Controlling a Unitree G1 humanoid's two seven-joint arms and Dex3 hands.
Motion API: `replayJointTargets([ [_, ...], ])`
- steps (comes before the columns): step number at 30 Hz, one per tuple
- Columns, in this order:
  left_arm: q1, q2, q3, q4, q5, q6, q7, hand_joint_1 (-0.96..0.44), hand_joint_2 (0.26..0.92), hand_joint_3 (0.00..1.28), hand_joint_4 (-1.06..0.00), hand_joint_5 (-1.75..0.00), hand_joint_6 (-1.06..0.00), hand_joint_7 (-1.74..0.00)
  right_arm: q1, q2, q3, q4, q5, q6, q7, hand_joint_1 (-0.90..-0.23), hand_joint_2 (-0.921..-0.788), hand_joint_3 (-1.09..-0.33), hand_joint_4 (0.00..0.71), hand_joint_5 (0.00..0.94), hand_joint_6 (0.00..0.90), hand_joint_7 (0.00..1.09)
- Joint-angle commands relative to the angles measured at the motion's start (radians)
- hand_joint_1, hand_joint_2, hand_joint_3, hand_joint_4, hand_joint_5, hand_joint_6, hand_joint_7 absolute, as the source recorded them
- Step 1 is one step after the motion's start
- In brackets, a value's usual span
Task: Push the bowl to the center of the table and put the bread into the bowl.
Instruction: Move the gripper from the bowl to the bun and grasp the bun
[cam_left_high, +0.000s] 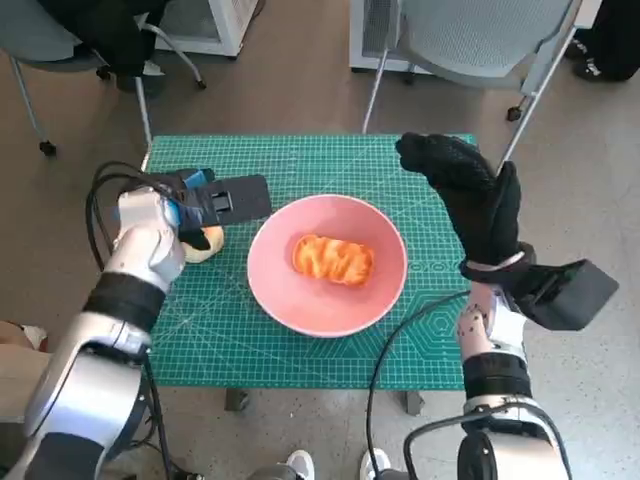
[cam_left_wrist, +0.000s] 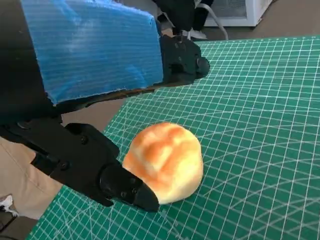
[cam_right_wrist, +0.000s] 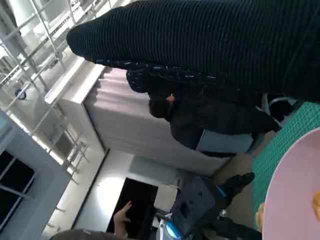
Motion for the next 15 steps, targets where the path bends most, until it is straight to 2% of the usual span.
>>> replayJointTargets([
  [1, -0.048, -0.006, -0.010, 0.079, -0.019, -0.042, 0.034, -0.23, 0.673, 0.00, 0.00, 0.00, -0.15, 0.00, 0.026, 0.000, 0.001, 0.003, 0.004, 0.009, 0.000, -0.651, -0.921, -0.901, 0.039, 0.000, -0.001, 0.24],
  [15, -0.080, -0.014, -0.048, 0.193, -0.032, -0.118, 0.057, -0.20, 0.674, 0.00, 0.00, 0.00, -0.16, 0.00, 0.029, -0.002, 0.008, -0.010, -0.002, 0.014, -0.012, -0.654, -0.921, -0.903, 0.039, 0.000, -0.001, 0.24],
])
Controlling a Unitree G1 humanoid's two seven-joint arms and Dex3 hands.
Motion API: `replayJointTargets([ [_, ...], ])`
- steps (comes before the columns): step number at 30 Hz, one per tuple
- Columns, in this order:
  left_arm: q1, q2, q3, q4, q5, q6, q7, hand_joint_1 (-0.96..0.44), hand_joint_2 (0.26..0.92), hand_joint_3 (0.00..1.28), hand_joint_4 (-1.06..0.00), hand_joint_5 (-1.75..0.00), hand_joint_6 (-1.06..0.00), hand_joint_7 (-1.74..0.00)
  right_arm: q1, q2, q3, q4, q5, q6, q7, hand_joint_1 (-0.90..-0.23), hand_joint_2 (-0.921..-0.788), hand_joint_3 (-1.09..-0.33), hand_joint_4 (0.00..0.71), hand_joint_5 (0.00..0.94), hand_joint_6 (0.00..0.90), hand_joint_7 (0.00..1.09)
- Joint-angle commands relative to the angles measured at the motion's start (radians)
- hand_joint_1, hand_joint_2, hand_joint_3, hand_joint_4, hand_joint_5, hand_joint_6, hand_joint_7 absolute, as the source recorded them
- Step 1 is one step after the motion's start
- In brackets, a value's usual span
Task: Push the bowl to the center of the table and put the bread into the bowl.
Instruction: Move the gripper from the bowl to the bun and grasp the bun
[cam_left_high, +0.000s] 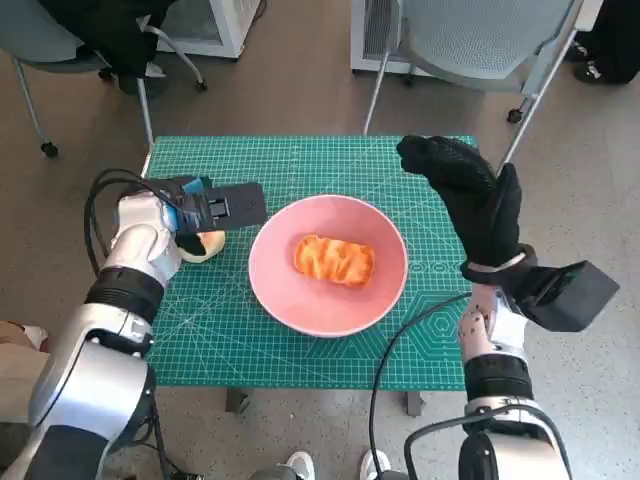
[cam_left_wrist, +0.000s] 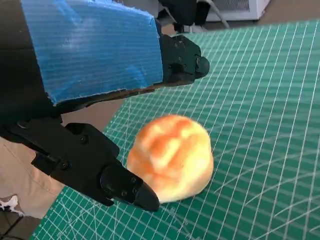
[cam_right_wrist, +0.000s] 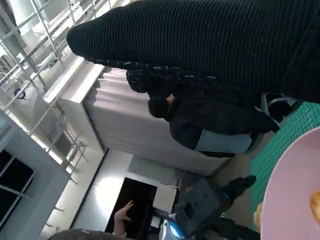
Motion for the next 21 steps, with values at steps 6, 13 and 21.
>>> replayJointTargets([
  [6, -0.049, -0.006, -0.031, 0.066, -0.003, -0.027, -0.005, -0.24, 0.680, 0.00, 0.00, 0.00, -0.14, 0.00, 0.026, -0.001, 0.005, -0.007, 0.004, 0.024, -0.001, -0.657, -0.921, -0.903, 0.038, 0.000, -0.001, 0.24],
  [13, -0.036, -0.021, -0.031, 0.095, -0.013, -0.024, 0.025, -0.24, 0.680, 0.00, 0.00, 0.00, -0.13, 0.00, 0.027, 0.001, 0.006, -0.004, 0.000, 0.020, -0.003, -0.659, -0.921, -0.901, 0.039, 0.000, -0.001, 0.24],
  [21, 0.007, -0.035, -0.024, 0.104, -0.029, -0.024, 0.107, -0.22, 0.708, 0.02, 0.00, 0.00, -0.11, 0.00, 0.030, -0.002, 0.007, -0.005, 0.001, 0.019, 0.001, -0.659, -0.921, -0.898, 0.040, 0.001, -0.001, 0.25],
])
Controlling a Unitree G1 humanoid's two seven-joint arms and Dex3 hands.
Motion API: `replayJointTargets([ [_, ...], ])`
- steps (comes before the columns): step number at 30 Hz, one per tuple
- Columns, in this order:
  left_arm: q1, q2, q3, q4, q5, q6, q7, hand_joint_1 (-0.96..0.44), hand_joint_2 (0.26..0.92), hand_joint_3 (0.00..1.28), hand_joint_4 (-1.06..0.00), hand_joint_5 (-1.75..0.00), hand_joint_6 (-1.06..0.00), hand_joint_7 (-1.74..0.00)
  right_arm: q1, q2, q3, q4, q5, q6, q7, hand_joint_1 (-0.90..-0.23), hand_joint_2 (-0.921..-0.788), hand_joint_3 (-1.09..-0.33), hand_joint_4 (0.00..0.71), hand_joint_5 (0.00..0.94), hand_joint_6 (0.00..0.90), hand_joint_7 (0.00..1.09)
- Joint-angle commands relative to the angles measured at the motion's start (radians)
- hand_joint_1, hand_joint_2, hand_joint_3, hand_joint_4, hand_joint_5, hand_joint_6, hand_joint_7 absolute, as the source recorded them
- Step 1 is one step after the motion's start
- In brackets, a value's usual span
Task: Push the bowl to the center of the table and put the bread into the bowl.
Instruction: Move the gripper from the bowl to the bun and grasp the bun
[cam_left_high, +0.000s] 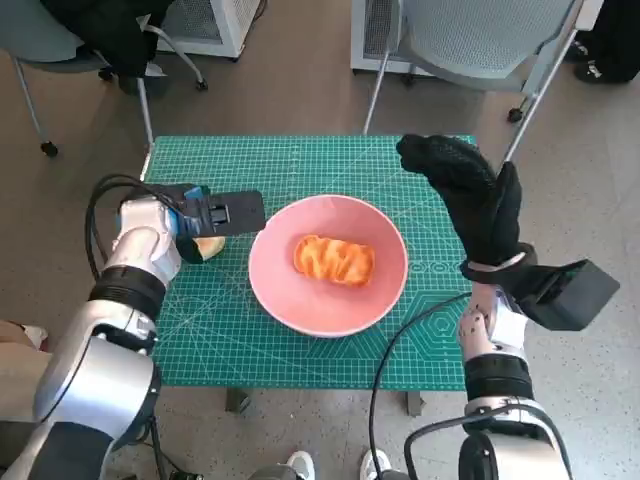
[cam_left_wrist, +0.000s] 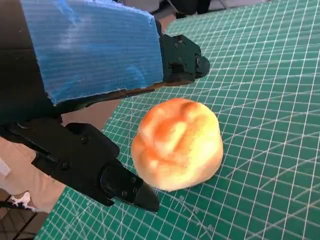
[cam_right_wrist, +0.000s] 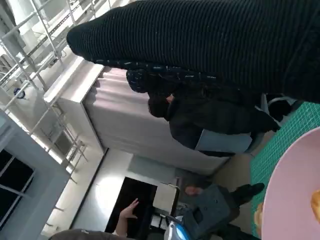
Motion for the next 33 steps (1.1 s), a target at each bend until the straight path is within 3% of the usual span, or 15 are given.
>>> replayJointTargets([
  [1, 0.030, -0.012, 0.004, 0.011, -0.020, -0.003, 0.047, -0.22, 0.710, 0.02, 0.00, 0.00, -0.11, 0.00, 0.029, -0.003, 0.003, 0.000, 0.002, 0.011, 0.004, -0.659, -0.921, -0.898, 0.040, 0.001, -0.001, 0.25],
  [15, 0.045, -0.025, -0.014, 0.032, -0.024, -0.023, 0.073, -0.25, 0.728, 0.02, 0.00, 0.00, -0.12, -0.01, 0.033, -0.011, 0.001, -0.010, 0.008, 0.025, 0.011, -0.660, -0.921, -0.901, 0.037, 0.000, -0.001, 0.24],
  [21, 0.047, -0.028, -0.006, 0.038, -0.037, -0.016, 0.102, -0.23, 0.747, 0.02, -0.08, -0.03, -0.16, -0.03, 0.034, -0.012, 0.002, -0.011, 0.008, 0.030, 0.010, -0.660, -0.921, -0.902, 0.036, 0.000, -0.001, 0.24],
  [23, 0.051, -0.028, 0.001, 0.038, -0.044, -0.015, 0.123, -0.21, 0.761, 0.02, -0.17, -0.08, -0.18, -0.03, 0.037, -0.011, 0.003, -0.016, 0.008, 0.033, 0.009, -0.660, -0.921, -0.902, 0.037, 0.000, -0.001, 0.24],
  [24, 0.053, -0.028, 0.003, 0.038, -0.047, -0.015, 0.131, -0.20, 0.768, 0.02, -0.19, -0.12, -0.19, -0.03, 0.038, -0.010, 0.003, -0.019, 0.008, 0.034, 0.009, -0.661, -0.921, -0.902, 0.036, 0.000, -0.001, 0.24],
  [26, 0.060, -0.028, 0.006, 0.039, -0.052, -0.016, 0.146, -0.17, 0.788, 0.01, -0.12, -0.49, -0.21, -0.01, 0.041, -0.010, 0.004, -0.026, 0.009, 0.038, 0.008, -0.663, -0.921, -0.900, 0.036, 0.000, -0.001, 0.24],
  [28, 0.068, -0.029, 0.011, 0.039, -0.059, -0.019, 0.156, -0.16, 0.797, 0.01, -0.06, -0.72, -0.23, -0.01, 0.045, -0.010, 0.005, -0.033, 0.008, 0.041, 0.007, -0.664, -0.921, -0.900, 0.036, 0.000, -0.001, 0.24],
  [29, 0.071, -0.029, 0.014, 0.039, -0.063, -0.019, 0.159, -0.12, 0.798, 0.01, -0.07, -0.95, -0.24, -0.01, 0.046, -0.010, 0.005, -0.035, 0.008, 0.043, 0.007, -0.664, -0.921, -0.900, 0.035, 0.000, -0.001, 0.24],
  [31, 0.075, -0.029, 0.023, 0.040, -0.072, -0.021, 0.164, -0.10, 0.799, 0.01, -0.08, -1.16, -0.25, -0.01, 0.046, -0.011, 0.006, -0.039, 0.008, 0.047, 0.005, -0.664, -0.921, -0.900, 0.035, 0.000, -0.001, 0.24],
  [32, 0.078, -0.028, 0.028, 0.039, -0.077, -0.019, 0.167, -0.04, 0.800, 0.01, -0.22, -1.37, -0.26, -0.01, 0.047, -0.011, 0.006, -0.042, 0.007, 0.049, 0.004, -0.664, -0.921, -0.900, 0.035, 0.000, -0.001, 0.24],
  [33, 0.081, -0.028, 0.031, 0.039, -0.081, -0.018, 0.170, -0.01, 0.803, 0.01, -0.29, -1.45, -0.27, -0.02, 0.048, -0.011, 0.007, -0.045, 0.007, 0.050, 0.003, -0.664, -0.921, -0.900, 0.035, 0.000, -0.001, 0.24],
])
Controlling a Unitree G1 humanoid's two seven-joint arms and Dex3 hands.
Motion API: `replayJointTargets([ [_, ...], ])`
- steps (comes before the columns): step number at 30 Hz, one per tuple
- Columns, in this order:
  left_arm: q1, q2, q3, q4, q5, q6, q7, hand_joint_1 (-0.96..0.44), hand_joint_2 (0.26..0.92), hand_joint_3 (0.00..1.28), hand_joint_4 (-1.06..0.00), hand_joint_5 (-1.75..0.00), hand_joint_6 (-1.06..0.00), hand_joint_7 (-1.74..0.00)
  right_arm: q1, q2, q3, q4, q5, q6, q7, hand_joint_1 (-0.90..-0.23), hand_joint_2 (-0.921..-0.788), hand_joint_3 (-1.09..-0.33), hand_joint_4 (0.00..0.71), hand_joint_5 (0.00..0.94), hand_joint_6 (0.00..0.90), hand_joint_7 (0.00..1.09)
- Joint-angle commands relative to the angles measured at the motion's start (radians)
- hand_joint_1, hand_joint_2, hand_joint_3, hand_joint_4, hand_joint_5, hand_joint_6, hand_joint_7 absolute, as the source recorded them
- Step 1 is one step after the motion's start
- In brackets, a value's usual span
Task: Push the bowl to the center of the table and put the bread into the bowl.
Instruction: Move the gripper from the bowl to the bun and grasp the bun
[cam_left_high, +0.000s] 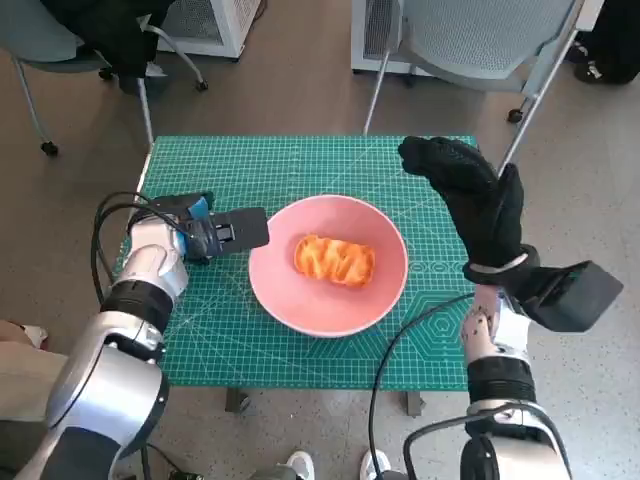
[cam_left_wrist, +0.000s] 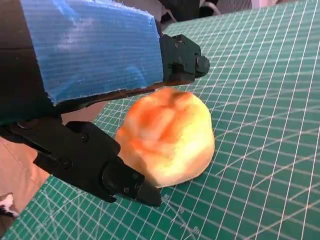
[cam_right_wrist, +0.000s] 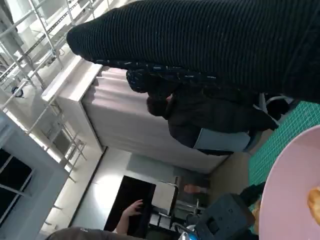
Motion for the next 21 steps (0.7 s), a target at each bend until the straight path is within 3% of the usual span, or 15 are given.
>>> replayJointTargets([
  [1, 0.026, -0.004, 0.019, 0.003, -0.025, 0.004, 0.019, 0.03, 0.807, 0.02, -0.40, -1.56, -0.28, -0.02, 0.027, -0.004, 0.005, -0.009, 0.005, 0.024, -0.002, -0.664, -0.921, -0.900, 0.035, 0.000, -0.001, 0.24],
  [3, 0.031, -0.004, 0.017, 0.002, -0.025, 0.009, 0.028, 0.08, 0.819, 0.02, -0.54, -1.65, -0.30, -0.03, 0.027, -0.004, 0.005, -0.011, 0.003, 0.025, -0.005, -0.665, -0.921, -0.900, 0.035, 0.000, -0.001, 0.24],
  [4, 0.033, -0.004, 0.016, 0.002, -0.025, 0.011, 0.033, 0.21, 0.692, 0.34, -0.60, -1.57, -0.32, -0.03, 0.027, -0.003, 0.006, -0.012, 0.002, 0.026, -0.006, -0.665, -0.921, -0.900, 0.034, 0.000, -0.001, 0.24],
  [5, 0.035, -0.004, 0.015, 0.002, -0.025, 0.013, 0.037, 0.29, 0.596, 0.56, -0.64, -1.52, -0.33, -0.03, 0.027, -0.003, 0.006, -0.013, 0.001, 0.026, -0.007, -0.665, -0.921, -0.900, 0.034, 0.000, -0.001, 0.24],
  [7, 0.042, -0.003, 0.001, 0.004, -0.012, 0.012, 0.054, 0.36, 0.536, 0.71, -0.68, -1.45, -0.36, -0.04, 0.027, -0.002, 0.007, -0.013, 0.000, 0.026, -0.009, -0.665, -0.921, -0.900, 0.034, 0.000, -0.001, 0.24],
  [10, 0.052, 0.000, -0.018, 0.005, 0.007, 0.003, 0.084, 0.39, 0.557, 0.70, -0.71, -1.37, -0.43, -0.07, 0.027, -0.001, 0.008, -0.013, -0.002, 0.025, -0.012, -0.666, -0.921, -0.900, 0.035, 0.000, -0.001, 0.24],
  [11, 0.060, 0.004, -0.025, 0.003, 0.015, -0.009, 0.109, 0.39, 0.594, 0.66, -0.68, -1.38, -0.45, -0.09, 0.027, -0.001, 0.009, -0.013, -0.003, 0.024, -0.013, -0.665, -0.921, -0.900, 0.035, 0.000, -0.001, 0.24],
  [13, 0.073, 0.012, -0.034, 0.001, 0.023, -0.028, 0.144, 0.37, 0.775, 0.46, -0.55, -1.44, -0.50, -0.21, 0.027, 0.000, 0.011, -0.015, -0.003, 0.024, -0.013, -0.664, -0.921, -0.900, 0.037, 0.001, -0.001, 0.24],
  [15, 0.078, 0.017, -0.039, 0.003, 0.023, -0.039, 0.157, 0.36, 0.846, 0.39, -0.48, -1.48, -0.49, -0.37, 0.027, 0.000, 0.012, -0.016, -0.002, 0.025, -0.013, -0.664, -0.921, -0.900, 0.039, 0.002, -0.001, 0.24],
  [17, 0.078, 0.019, -0.041, 0.006, 0.021, -0.039, 0.154, 0.35, 0.872, 0.35, -0.47, -1.48, -0.49, -0.49, 0.025, 0.000, 0.014, -0.016, -0.001, 0.026, -0.012, -0.664, -0.921, -0.899, 0.040, 0.003, -0.001, 0.24],
  [20, 0.074, 0.018, -0.039, 0.009, 0.016, -0.030, 0.143, 0.36, 0.849, 0.35, -0.52, -1.43, -0.49, -0.63, 0.024, 0.000, 0.015, -0.014, -0.001, 0.027, -0.012, -0.664, -0.921, -0.899, 0.040, 0.003, -0.001, 0.24],
  [21, 0.073, 0.018, -0.033, 0.009, 0.010, -0.028, 0.138, 0.23, 0.864, 0.30, -0.54, -1.37, -0.52, -0.86, 0.023, -0.001, 0.015, -0.013, -0.001, 0.027, -0.012, -0.664, -0.921, -0.899, 0.041, 0.003, -0.001, 0.24],
])
